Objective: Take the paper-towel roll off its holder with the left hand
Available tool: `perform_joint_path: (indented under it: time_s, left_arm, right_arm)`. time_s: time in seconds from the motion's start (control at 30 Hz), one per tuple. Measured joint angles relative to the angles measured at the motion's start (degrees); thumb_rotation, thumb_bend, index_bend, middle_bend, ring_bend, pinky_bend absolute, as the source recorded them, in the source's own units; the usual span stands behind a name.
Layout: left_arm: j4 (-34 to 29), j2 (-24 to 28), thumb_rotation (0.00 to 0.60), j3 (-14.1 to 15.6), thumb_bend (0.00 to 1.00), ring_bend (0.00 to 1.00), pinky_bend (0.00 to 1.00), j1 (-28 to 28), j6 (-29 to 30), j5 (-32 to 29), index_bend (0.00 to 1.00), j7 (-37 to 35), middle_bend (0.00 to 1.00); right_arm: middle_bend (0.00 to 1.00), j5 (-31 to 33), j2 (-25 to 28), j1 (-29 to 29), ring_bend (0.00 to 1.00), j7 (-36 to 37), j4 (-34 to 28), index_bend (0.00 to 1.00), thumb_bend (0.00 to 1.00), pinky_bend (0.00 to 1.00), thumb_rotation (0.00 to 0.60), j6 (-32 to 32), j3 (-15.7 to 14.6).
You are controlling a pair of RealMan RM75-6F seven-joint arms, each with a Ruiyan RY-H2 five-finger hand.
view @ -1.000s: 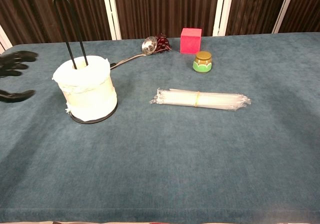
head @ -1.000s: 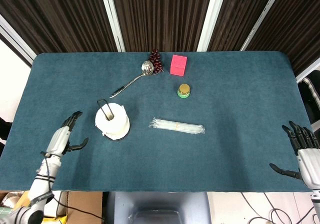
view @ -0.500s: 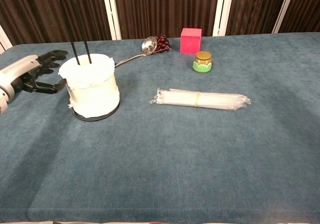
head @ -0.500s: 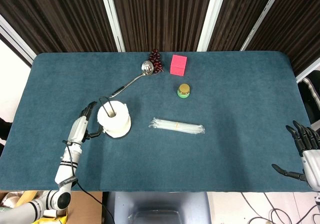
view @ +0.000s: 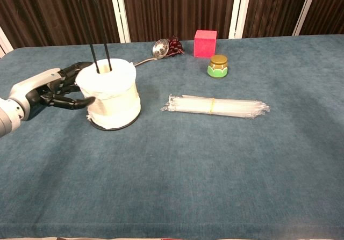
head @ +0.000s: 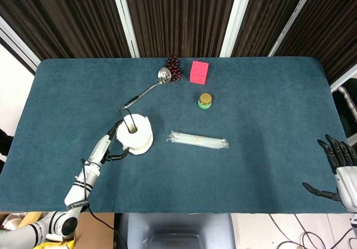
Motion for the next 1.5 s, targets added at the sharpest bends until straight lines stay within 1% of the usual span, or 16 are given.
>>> perform_joint_path:
  time_s: [0.17, 0.3, 0.37, 0.43, 0.5, 0.6, 0.7, 0.77, 0.87, 0.97, 1.07, 1.17, 1.27, 1.4, 1.5]
  left_arm:
    - [2.1, -2.1, 0.600, 0.6, 0.36, 0.00, 0.02, -0.8, -0.6, 1.4, 0.00, -4.4, 0.00]
    - [6.1, -6.3, 0.600, 0.4, 0.36, 0.00, 0.02, -1.1, 0.6, 1.3, 0.00, -6.1, 0.00]
    - [8.0, -8.2, 0.600, 0.0, 0.36, 0.01, 0.05, -1.0, 2.2, 1.1, 0.02, -6.4, 0.03]
    - [10.4, -10.6, 0.600, -0.7, 0.36, 0.08, 0.12, -0.7, 4.8, 0.8, 0.09, -6.3, 0.12]
    - [12.9, -13.0, 0.600, -1.5, 0.36, 0.19, 0.24, -0.4, 8.0, 0.6, 0.21, -5.9, 0.22]
    - [16.6, -16.0, 0.600, -2.5, 0.36, 0.30, 0.36, 0.0, 12.6, 0.6, 0.34, -5.5, 0.33]
    - [18.7, -17.7, 0.600, -3.4, 0.35, 0.35, 0.44, 0.4, 15.5, 0.9, 0.41, -5.6, 0.40]
    - [18.8, -17.6, 0.600, -3.6, 0.34, 0.37, 0.46, 0.6, 16.2, 1.2, 0.43, -5.8, 0.41]
    - [17.7, -16.4, 0.600, -3.9, 0.34, 0.37, 0.46, 0.8, 16.6, 1.4, 0.43, -5.5, 0.41]
    - [15.3, -14.4, 0.600, -4.3, 0.34, 0.37, 0.46, 1.0, 17.3, 1.7, 0.43, -4.8, 0.41]
    - [11.9, -11.2, 0.600, -5.0, 0.34, 0.37, 0.46, 1.2, 17.9, 1.9, 0.43, -3.5, 0.41]
    - [7.3, -6.9, 0.600, -6.1, 0.34, 0.36, 0.46, 1.2, 18.2, 2.1, 0.42, -0.9, 0.41]
    - [1.9, -1.8, 0.600, -7.2, 0.34, 0.35, 0.46, 1.2, 18.3, 2.2, 0.41, 3.1, 0.40]
    - [-6.1, 5.8, 0.600, -8.8, 0.34, 0.35, 0.46, 1.5, 18.0, 1.7, 0.41, 8.5, 0.40]
    - [-11.6, 11.2, 0.600, -9.8, 0.34, 0.35, 0.46, 1.9, 17.3, 0.7, 0.40, 11.1, 0.40]
  right_arm:
    - [0.00, 0.0, 0.1, 0.1, 0.00, 0.0, -0.1, 0.00, 0.10, 0.04, 0.600, -0.4, -0.1]
    - [0.00, 0.0, 0.2, 0.0, 0.00, 0.2, -0.2, 0.00, 0.10, 0.04, 0.600, -0.2, -0.1]
    - [0.00, -0.1, 0.3, 0.0, 0.00, 0.5, -0.1, 0.00, 0.10, 0.04, 0.600, 0.0, -0.1]
    - [0.00, 0.0, 0.4, 0.0, 0.00, 0.6, -0.1, 0.00, 0.10, 0.04, 0.600, 0.0, 0.0]
    - [0.00, -0.1, 0.4, 0.0, 0.00, 0.7, -0.1, 0.00, 0.10, 0.04, 0.600, -0.1, -0.1]
    - [0.00, -0.2, 0.4, 0.1, 0.00, 0.7, -0.1, 0.00, 0.10, 0.04, 0.600, -0.2, -0.1]
    - [0.00, -0.1, 0.4, 0.0, 0.00, 0.5, -0.1, 0.00, 0.10, 0.04, 0.600, -0.2, -0.2]
    - [0.00, -0.2, 0.4, 0.0, 0.00, 0.5, -0.1, 0.00, 0.10, 0.04, 0.600, -0.2, -0.2]
    - [0.00, -0.1, 0.3, 0.1, 0.00, 0.5, -0.1, 0.00, 0.10, 0.04, 0.600, -0.2, -0.1]
    - [0.00, -0.1, 0.3, 0.1, 0.00, 0.4, -0.2, 0.00, 0.10, 0.04, 0.600, -0.3, -0.2]
    - [0.00, 0.0, 0.3, 0.1, 0.00, 0.5, -0.2, 0.00, 0.10, 0.04, 0.600, -0.2, -0.1]
    - [0.00, 0.1, 0.3, 0.1, 0.00, 0.5, -0.2, 0.00, 0.10, 0.04, 0.600, -0.4, -0.1]
    - [0.00, 0.1, 0.3, 0.2, 0.00, 0.4, -0.2, 0.00, 0.10, 0.04, 0.600, -0.5, -0.1]
    - [0.00, 0.4, 0.2, 0.3, 0.00, 0.1, -0.3, 0.00, 0.10, 0.04, 0.600, -0.9, -0.1]
    - [0.00, 0.5, 0.1, 0.4, 0.00, -0.1, -0.3, 0.00, 0.10, 0.04, 0.600, -1.2, -0.1]
